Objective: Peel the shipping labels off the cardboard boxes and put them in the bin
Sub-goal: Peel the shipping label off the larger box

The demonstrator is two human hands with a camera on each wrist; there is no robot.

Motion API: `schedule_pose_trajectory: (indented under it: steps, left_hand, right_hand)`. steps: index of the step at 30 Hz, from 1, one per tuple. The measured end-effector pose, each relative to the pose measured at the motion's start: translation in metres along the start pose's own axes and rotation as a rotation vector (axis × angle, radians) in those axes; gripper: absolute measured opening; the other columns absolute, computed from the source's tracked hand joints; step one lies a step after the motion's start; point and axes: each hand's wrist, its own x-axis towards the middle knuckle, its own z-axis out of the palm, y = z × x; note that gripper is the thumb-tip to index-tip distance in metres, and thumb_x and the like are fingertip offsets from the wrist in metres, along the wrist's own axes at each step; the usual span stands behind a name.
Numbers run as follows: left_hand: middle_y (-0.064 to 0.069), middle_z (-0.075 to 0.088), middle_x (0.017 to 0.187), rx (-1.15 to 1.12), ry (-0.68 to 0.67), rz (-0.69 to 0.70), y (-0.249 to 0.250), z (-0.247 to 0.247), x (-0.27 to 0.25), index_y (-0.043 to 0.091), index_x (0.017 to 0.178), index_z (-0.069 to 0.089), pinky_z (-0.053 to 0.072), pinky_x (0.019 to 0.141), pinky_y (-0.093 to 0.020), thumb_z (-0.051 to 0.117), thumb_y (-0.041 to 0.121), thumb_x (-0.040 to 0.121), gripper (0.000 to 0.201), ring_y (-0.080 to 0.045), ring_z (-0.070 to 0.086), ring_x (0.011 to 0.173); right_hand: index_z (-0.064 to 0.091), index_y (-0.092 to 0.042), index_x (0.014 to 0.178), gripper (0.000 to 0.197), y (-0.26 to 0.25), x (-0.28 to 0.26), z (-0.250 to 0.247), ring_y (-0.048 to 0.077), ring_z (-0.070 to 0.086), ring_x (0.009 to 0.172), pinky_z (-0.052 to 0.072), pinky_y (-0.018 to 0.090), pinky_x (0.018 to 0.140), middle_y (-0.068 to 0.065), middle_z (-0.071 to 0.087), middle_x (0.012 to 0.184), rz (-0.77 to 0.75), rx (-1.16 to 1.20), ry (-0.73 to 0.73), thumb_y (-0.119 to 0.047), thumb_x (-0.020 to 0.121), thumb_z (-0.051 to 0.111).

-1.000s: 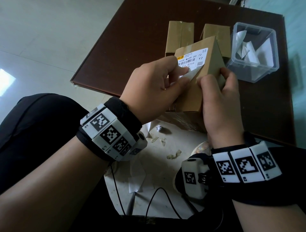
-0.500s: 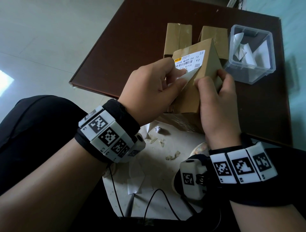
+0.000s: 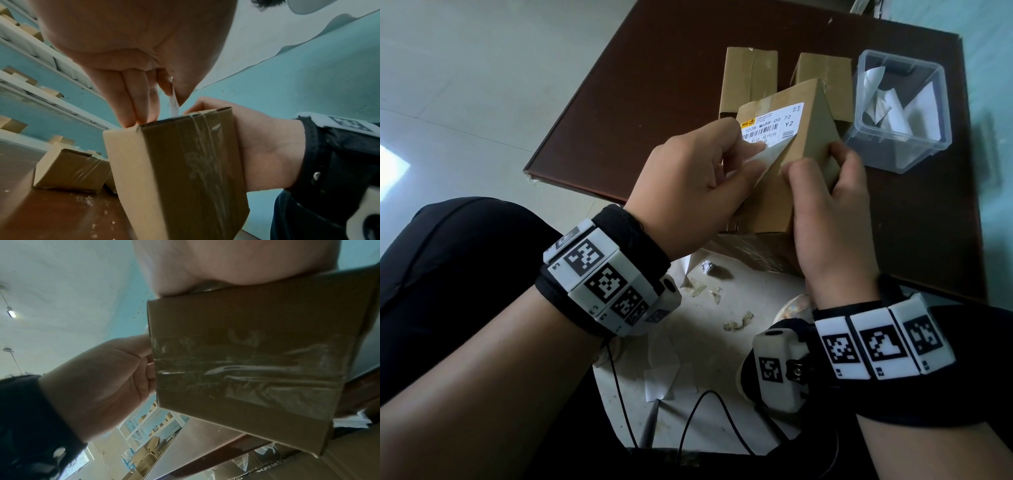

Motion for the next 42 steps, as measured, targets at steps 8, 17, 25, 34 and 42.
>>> schedule_pose_trajectory:
  steps: [8, 17, 25, 34, 42]
  left_hand:
    - [-0.009, 0.075, 0.091, -0.018, -0.011, -0.010, -0.0016, -0.0006, 0.0006, 0.013, 0.076, 0.048, 0.052, 0.067, -0.048, 0.058, 0.042, 0.094, 0.035, -0.031, 0.070, 0.087]
    - [-0.009, 0.076, 0.092, -0.029, -0.008, -0.008, -0.0023, -0.0011, 0.0015, 0.014, 0.074, 0.048, 0.049, 0.063, -0.046, 0.061, 0.040, 0.093, 0.035, -0.025, 0.067, 0.078]
    - [-0.007, 0.076, 0.091, -0.031, -0.008, -0.004, -0.0044, -0.0015, 0.0025, 0.017, 0.073, 0.047, 0.048, 0.061, -0.042, 0.063, 0.037, 0.094, 0.033, -0.017, 0.069, 0.080]
    - [-0.007, 0.076, 0.090, -0.039, -0.020, 0.002, -0.0043, -0.0019, 0.0021, 0.015, 0.075, 0.049, 0.050, 0.063, -0.047, 0.063, 0.034, 0.094, 0.031, -0.021, 0.072, 0.091]
    - [-0.008, 0.076, 0.091, -0.031, -0.018, 0.008, -0.0055, -0.0019, 0.0026, 0.020, 0.074, 0.046, 0.050, 0.064, -0.047, 0.063, 0.036, 0.093, 0.030, -0.024, 0.071, 0.088]
  right_hand:
    - [0.046, -0.028, 0.153, 0.074, -0.0010, -0.0016, 0.0014, 0.001, 0.067, 0.105, 0.054, 0.011, 0.071, -0.009, 0.064, 0.132, -0.003, 0.003, 0.020, -0.047, 0.082, 0.061]
    - [0.046, -0.028, 0.152, 0.073, -0.0005, -0.0017, 0.0014, 0.002, 0.066, 0.108, 0.055, 0.013, 0.072, -0.010, 0.063, 0.133, -0.012, 0.013, 0.020, -0.046, 0.083, 0.062]
    - [0.046, -0.027, 0.152, 0.072, 0.0003, -0.0016, 0.0008, 0.002, 0.068, 0.105, 0.056, 0.014, 0.073, -0.010, 0.064, 0.131, -0.017, 0.030, 0.016, -0.044, 0.085, 0.063]
    - [0.046, -0.026, 0.152, 0.065, 0.0016, -0.0012, 0.0000, -0.006, 0.066, 0.099, 0.054, 0.010, 0.070, -0.011, 0.063, 0.129, -0.034, 0.034, 0.015, -0.039, 0.092, 0.065]
    - [0.046, -0.026, 0.152, 0.061, 0.0007, -0.0013, -0.0005, -0.003, 0.067, 0.100, 0.054, 0.011, 0.071, -0.010, 0.064, 0.130, -0.024, 0.023, 0.013, -0.036, 0.096, 0.066]
